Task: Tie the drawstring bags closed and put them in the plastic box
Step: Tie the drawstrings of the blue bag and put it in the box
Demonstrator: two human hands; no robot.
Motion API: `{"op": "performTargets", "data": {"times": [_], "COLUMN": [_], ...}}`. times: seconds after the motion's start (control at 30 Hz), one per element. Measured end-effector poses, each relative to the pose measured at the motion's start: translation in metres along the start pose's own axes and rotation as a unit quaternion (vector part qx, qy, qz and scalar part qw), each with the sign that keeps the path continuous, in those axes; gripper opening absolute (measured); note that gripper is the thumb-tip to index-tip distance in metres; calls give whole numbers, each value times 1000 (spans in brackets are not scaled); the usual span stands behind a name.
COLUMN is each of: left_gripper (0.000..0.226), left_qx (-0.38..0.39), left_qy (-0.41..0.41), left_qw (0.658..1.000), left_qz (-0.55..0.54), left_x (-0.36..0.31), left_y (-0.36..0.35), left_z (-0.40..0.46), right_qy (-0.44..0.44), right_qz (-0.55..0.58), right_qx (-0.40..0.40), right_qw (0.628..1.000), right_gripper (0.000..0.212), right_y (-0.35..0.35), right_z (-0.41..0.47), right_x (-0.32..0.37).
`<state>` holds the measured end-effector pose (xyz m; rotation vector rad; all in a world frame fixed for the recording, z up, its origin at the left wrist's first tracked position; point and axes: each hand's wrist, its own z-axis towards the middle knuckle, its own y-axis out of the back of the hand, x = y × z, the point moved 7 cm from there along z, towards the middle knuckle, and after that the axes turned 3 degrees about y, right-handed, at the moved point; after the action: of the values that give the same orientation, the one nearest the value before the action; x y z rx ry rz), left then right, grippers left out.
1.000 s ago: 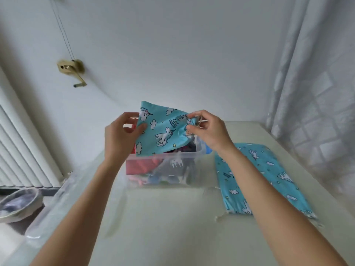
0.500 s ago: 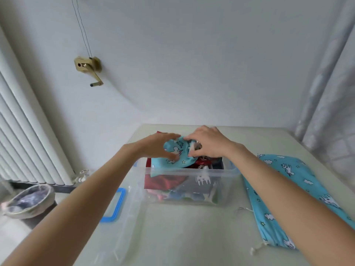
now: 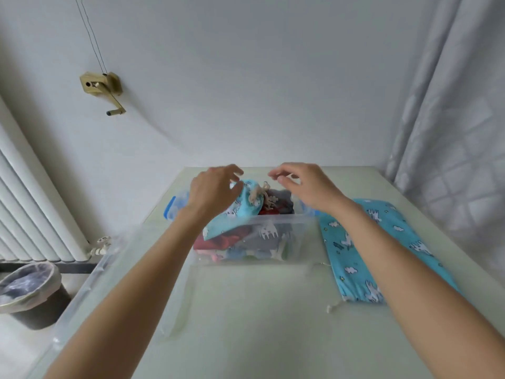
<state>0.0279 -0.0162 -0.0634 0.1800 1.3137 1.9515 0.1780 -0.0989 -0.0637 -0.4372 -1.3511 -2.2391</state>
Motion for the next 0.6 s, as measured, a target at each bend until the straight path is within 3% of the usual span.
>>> {"op": "performTargets", "data": {"times": [0.13,0.23,0.3,0.43,0.53,0.6], "left_gripper": [20,17,17,39,37,28], "left_qx": [-70,-34,42,207,209,180], "left_qy": [-39,-100,-113,-60,-12,1], "left_qw": [985,967,968,968,972,975], "left_qz": [-151,-230,-220,-132,-105,-130], "left_x": [-71,-118,-144,-158,-152,-147], "left_y": [-3,-34,-75,-152,-176,-175], "left_z": [-48,-81,-103,-137,-151,-153], "right_qy": [-40,-110,-164,-230,-262,-312], "right_qz": [48,118,101,-21,-148,-151], "right_qx": [-92,-90,-81,-62,-59,-61], "right_qw": [994,983,978,971,952,936], "right_gripper": [18,22,23,19,34,42], "right_y": [37,45,47,52,60,62], "right_z": [-84,-143,-187,-259,-297,-313], "right_x": [-14,-46,-74,-124,-156,-169]}}
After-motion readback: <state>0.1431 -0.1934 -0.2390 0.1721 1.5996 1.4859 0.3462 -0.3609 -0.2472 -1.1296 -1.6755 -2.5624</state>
